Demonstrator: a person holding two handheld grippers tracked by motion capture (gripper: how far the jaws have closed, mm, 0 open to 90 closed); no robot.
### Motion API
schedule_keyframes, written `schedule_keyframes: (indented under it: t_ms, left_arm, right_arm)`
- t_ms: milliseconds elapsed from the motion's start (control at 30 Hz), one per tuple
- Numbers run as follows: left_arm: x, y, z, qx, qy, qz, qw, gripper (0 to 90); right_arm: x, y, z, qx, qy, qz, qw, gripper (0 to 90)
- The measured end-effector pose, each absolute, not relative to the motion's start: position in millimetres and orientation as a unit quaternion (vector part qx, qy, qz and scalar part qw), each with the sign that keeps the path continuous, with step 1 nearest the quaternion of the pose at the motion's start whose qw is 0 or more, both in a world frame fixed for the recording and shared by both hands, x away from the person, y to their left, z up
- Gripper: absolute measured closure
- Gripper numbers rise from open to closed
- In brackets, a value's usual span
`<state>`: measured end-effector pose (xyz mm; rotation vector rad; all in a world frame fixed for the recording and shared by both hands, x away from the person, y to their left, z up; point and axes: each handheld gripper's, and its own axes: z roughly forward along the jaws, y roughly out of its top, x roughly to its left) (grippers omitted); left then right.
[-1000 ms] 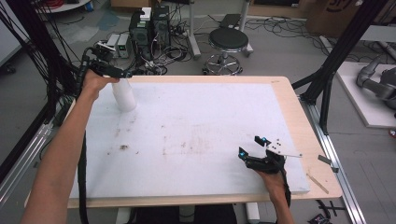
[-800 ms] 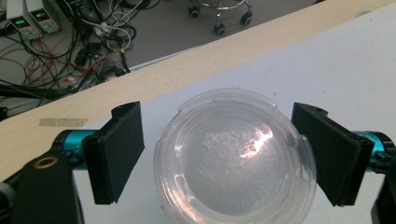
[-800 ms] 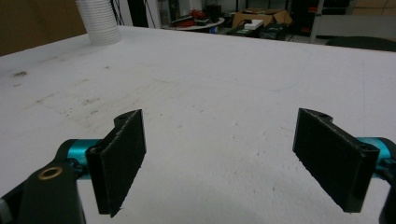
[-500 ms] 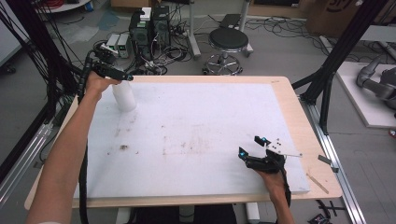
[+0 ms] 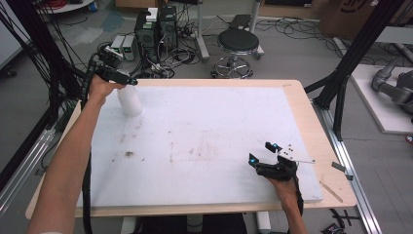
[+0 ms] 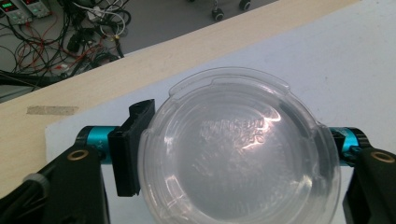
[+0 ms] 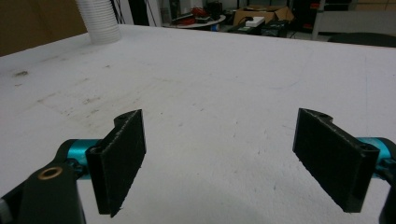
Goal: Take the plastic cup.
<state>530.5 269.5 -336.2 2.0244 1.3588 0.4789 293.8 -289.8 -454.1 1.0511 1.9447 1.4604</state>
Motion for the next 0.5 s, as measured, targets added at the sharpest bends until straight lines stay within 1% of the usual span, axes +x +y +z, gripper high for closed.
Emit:
schedule_keyframes:
  t_ms: [133, 500]
  left_arm:
    - [529.9, 269.8, -335.6, 0.772, 0.516, 0.184, 0.323, 35.9]
    - [529.3, 269.4, -334.8, 0.773, 0.514, 0.185, 0.322, 37.4]
  right_arm:
    - [293.8, -289.8, -454.2, 0.385, 0.712, 0.535, 0.244, 17.2]
    - [294.4, -289.8, -454.2, 0.388, 0.712, 0.534, 0.24, 17.2]
